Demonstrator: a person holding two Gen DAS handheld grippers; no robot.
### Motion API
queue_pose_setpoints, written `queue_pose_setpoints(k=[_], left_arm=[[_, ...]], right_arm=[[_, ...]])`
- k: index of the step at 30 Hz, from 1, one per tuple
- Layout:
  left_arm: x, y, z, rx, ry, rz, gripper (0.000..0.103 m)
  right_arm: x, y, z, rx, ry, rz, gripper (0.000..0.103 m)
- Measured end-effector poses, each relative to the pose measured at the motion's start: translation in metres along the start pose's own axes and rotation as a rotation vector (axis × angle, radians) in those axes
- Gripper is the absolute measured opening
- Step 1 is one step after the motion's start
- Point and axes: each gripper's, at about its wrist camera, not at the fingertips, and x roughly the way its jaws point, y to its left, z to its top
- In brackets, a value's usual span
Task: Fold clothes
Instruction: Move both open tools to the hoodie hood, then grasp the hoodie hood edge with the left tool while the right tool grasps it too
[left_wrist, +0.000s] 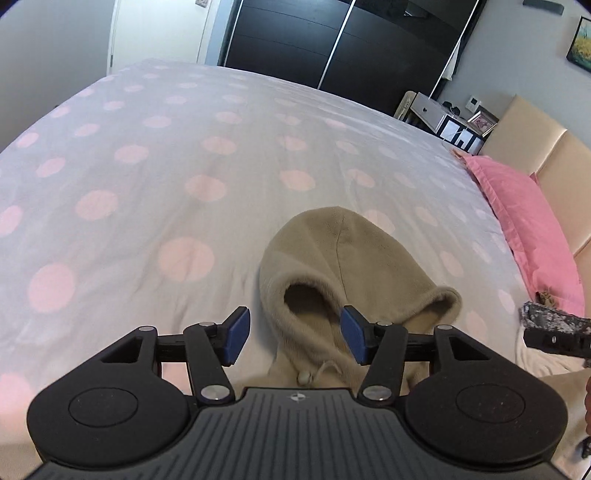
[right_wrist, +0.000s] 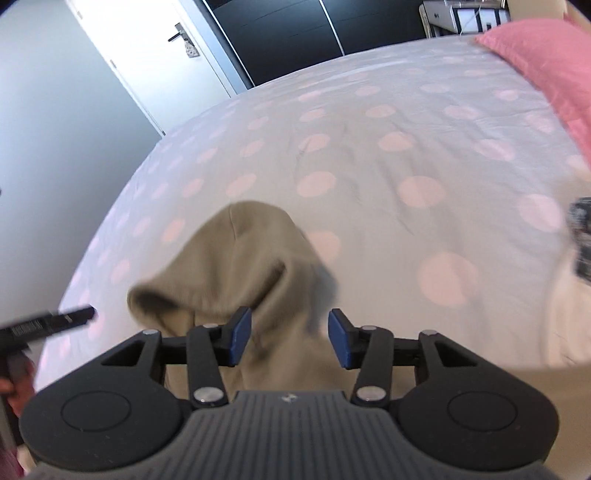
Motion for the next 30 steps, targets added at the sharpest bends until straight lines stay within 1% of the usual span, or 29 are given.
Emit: queue_pose_setpoints(k=[3, 5, 9, 11, 15, 17, 18, 19, 20, 21, 22, 23, 24, 25, 26, 28, 30], left_arm=[[0.032, 0.005, 0.007, -0.009, -0.005, 0.019, 0.053], [0.050, 0.011, 0.010, -0.024, -0.015, 0.008, 0.053], [0.078, 0.018, 0.015, -0.008, -0.022, -0.018, 0.053], [0.092, 0.022, 0.017, -0.002, -0.014, -0.026, 0.053], [0.122, 0.031, 0.009, -0.013, 0.029, -0.006, 0.052], [0.132, 0.035, 0.001, -0.008, 0.050, 0.003, 0.052], [0.136, 0.037, -0.003, -0.003, 0.053, 0.003, 0.049], [0.137, 0.038, -0.005, 0.001, 0.049, 0.002, 0.047], [0.137, 0.039, -0.007, 0.004, 0.043, 0.002, 0.046], [0.136, 0.038, -0.008, 0.011, 0.037, 0.002, 0.040], [0.135, 0.036, -0.007, 0.021, 0.037, -0.002, 0.027], [0.131, 0.032, -0.006, 0.042, 0.027, -0.001, 0.023], [0.126, 0.028, -0.005, 0.065, 0.012, 0.002, 0.017], [0.121, 0.024, -0.004, 0.089, -0.003, 0.005, 0.014], [0.114, 0.020, -0.004, 0.116, -0.025, 0.010, 0.013], [0.094, 0.015, -0.006, 0.180, -0.081, 0.010, 0.008], [0.070, 0.009, -0.011, 0.234, -0.133, 0.004, 0.007]], right_arm=[[0.040, 0.004, 0.023, 0.003, 0.017, 0.004, 0.052], [0.062, 0.005, 0.034, -0.009, 0.010, -0.014, 0.052], [0.104, 0.004, 0.050, -0.048, -0.003, -0.056, 0.052], [0.122, 0.005, 0.054, -0.083, 0.008, -0.068, 0.052], [0.153, 0.007, 0.053, -0.135, 0.041, -0.083, 0.051], [0.167, 0.006, 0.050, -0.157, 0.049, -0.106, 0.045], [0.172, 0.004, 0.049, -0.156, 0.054, -0.116, 0.042], [0.175, 0.002, 0.047, -0.151, 0.059, -0.114, 0.032], [0.177, 0.000, 0.045, -0.147, 0.063, -0.106, 0.019], [0.178, 0.000, 0.043, -0.148, 0.062, -0.098, 0.017], [0.176, 0.002, 0.042, -0.160, 0.049, -0.098, 0.012], [0.172, 0.006, 0.041, -0.182, 0.030, -0.097, 0.009], [0.167, 0.010, 0.040, -0.205, 0.009, -0.096, 0.009], [0.158, 0.015, 0.040, -0.228, -0.020, -0.090, 0.009], [0.149, 0.020, 0.039, -0.251, -0.048, -0.083, 0.008], [0.126, 0.028, 0.037, -0.301, -0.101, -0.061, 0.008], [0.103, 0.033, 0.033, -0.362, -0.144, -0.036, 0.008]])
